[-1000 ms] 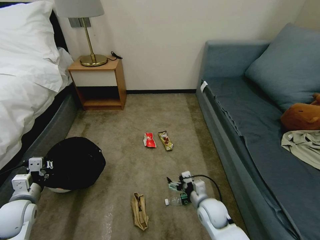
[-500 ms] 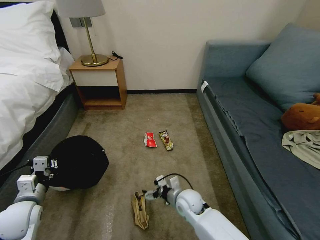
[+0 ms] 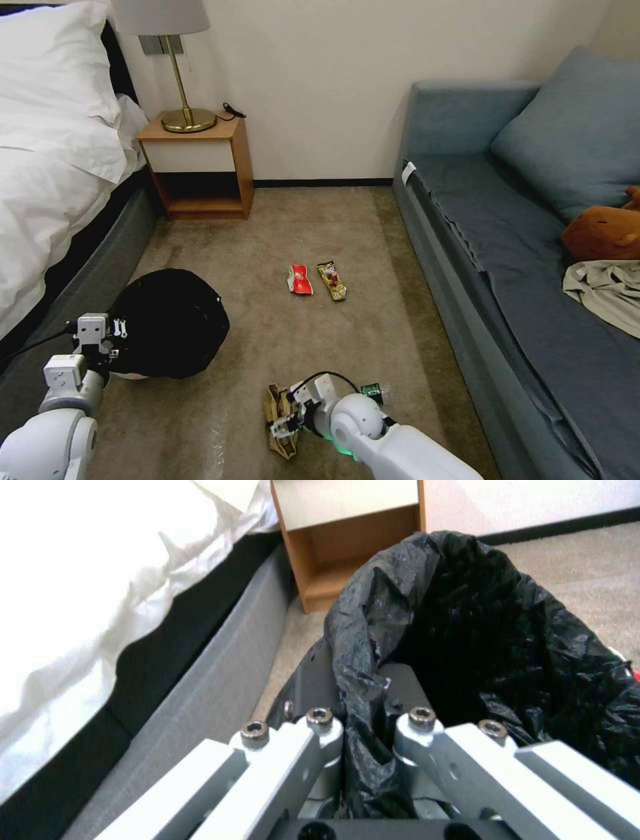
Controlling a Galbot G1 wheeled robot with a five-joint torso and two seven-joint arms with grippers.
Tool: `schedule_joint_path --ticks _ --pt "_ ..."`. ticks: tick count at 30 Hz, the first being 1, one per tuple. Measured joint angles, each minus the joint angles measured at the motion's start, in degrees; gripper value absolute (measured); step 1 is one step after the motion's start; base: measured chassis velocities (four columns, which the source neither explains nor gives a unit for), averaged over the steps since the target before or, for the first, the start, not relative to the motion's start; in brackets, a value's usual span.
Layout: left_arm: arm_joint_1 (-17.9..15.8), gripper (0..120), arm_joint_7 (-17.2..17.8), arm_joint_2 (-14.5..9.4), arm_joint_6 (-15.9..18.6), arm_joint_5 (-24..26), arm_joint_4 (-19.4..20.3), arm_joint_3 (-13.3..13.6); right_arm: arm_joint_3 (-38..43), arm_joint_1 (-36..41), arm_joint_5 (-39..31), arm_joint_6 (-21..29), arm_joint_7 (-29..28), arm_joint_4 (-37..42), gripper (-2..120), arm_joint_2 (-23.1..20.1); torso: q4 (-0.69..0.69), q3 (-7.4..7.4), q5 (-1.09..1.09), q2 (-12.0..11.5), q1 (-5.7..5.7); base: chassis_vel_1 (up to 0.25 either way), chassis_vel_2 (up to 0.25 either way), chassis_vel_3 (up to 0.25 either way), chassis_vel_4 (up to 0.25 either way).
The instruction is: Pick up the trash bin, then pick up the garbage on the floor and place it into the trash bin.
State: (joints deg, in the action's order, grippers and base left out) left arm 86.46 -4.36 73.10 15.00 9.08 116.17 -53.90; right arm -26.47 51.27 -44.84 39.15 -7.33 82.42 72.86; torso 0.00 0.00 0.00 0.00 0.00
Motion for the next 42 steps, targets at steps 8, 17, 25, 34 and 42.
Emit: schedule_joint_path --ticks 8,17,25,34,42 --pt "-0.3 4 0.0 0.6 -0.2 0.0 0.7 0.3 -2.6 -1.9 -0.6 -1.4 -0.5 -2.6 100 0.8 0.00 0.00 0.00 0.0 0.00 0.000 0.000 0.000 0.000" --pt "-0.2 4 -0.1 1.3 -0.2 -0.4 1.0 0.3 -4.9 -2.5 2.3 -2.7 -0.1 -5.1 100 1.6 0.00 0.00 0.00 0.0 0.00 0.000 0.000 0.000 0.000" --pt "0.3 4 -0.1 1.6 -0.7 -0.4 0.9 -0.3 -5.1 -3.0 3.6 -2.9 0.6 -6.7 95 1.7 0.00 0.00 -0.01 0.0 0.00 0.000 0.000 0.000 0.000" --pt "0.1 4 -0.1 2.8 -0.8 -0.7 0.5 -0.1 -5.5 -3.2 4.1 -3.3 1.8 -8.0 64 2.4 0.00 0.00 -0.01 0.0 0.00 0.000 0.000 0.000 0.000" --pt "0.0 4 -0.3 5.0 -0.8 -1.6 1.0 0.5 -5.5 -3.5 4.6 -4.0 2.7 -8.0 34 2.4 0.00 0.00 -0.01 0.0 0.00 0.000 0.000 0.000 0.000"
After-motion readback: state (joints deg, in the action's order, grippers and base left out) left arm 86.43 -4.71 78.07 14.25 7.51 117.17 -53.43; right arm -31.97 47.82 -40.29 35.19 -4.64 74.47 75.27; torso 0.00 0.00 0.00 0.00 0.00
